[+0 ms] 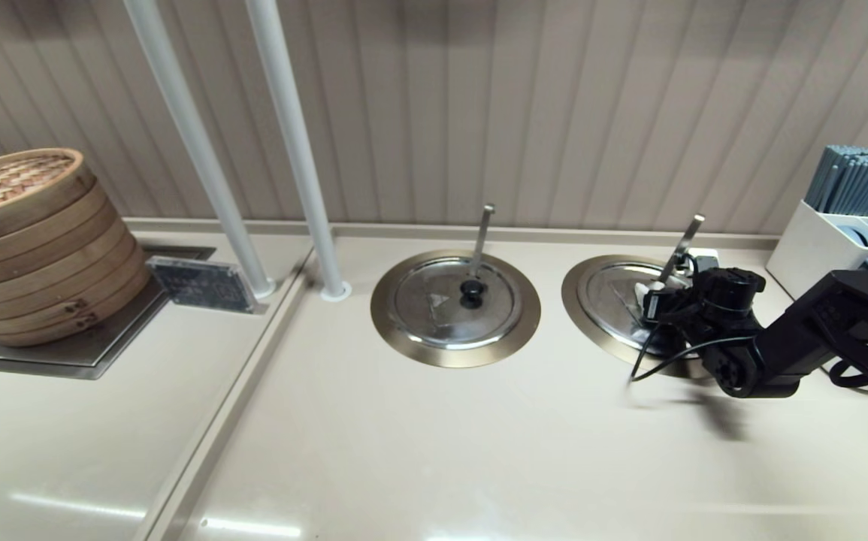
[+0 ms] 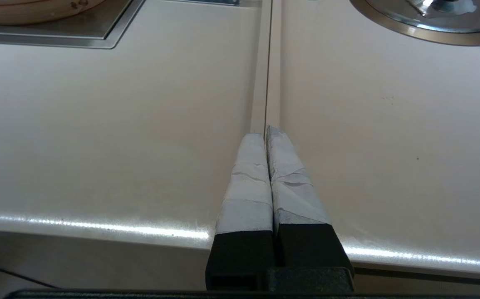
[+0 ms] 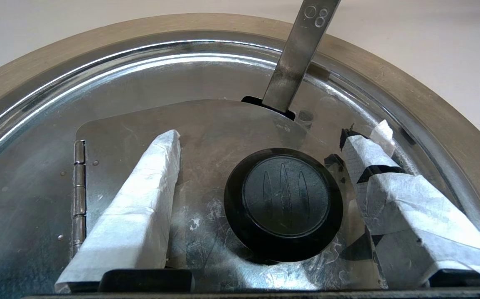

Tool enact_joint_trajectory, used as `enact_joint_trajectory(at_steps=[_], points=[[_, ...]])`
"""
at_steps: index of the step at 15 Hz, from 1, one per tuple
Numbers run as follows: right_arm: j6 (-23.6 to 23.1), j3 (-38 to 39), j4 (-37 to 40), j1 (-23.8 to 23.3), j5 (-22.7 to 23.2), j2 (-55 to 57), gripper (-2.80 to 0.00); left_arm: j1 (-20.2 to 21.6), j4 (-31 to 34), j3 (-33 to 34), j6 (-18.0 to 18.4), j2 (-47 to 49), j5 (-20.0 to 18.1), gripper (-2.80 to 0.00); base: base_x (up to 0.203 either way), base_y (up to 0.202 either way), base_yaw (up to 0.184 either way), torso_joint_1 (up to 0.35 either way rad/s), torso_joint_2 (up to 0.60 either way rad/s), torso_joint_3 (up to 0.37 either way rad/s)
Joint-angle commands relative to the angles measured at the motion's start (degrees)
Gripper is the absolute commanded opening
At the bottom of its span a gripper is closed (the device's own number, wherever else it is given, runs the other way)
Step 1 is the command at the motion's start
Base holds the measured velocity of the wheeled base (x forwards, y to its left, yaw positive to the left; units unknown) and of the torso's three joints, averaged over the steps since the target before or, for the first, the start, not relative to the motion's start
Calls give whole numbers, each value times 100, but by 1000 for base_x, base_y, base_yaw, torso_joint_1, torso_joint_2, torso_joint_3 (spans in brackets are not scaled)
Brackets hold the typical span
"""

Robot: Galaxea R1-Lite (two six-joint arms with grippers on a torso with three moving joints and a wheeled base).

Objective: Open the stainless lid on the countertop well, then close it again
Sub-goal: Open the lid

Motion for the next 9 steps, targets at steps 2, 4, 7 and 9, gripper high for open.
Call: enact_joint_trajectory(at_steps=[2,4,7,9], points=[[5,46,-31,34,-4,-66,0,1,-1,0,0,0,2,-280,0,0,0,0,0,0],[5,131,-48,87,-4,-87,0,1,-1,0,0,0,2,-280,0,0,0,0,0,0],[-3,139,-83,104,-4,-87,0,1,5,0,4,0,2,-280,0,0,0,0,0,0],[-3,139,-83,104,-4,-43,0,1,-1,0,0,0,2,-280,0,0,0,0,0,0]])
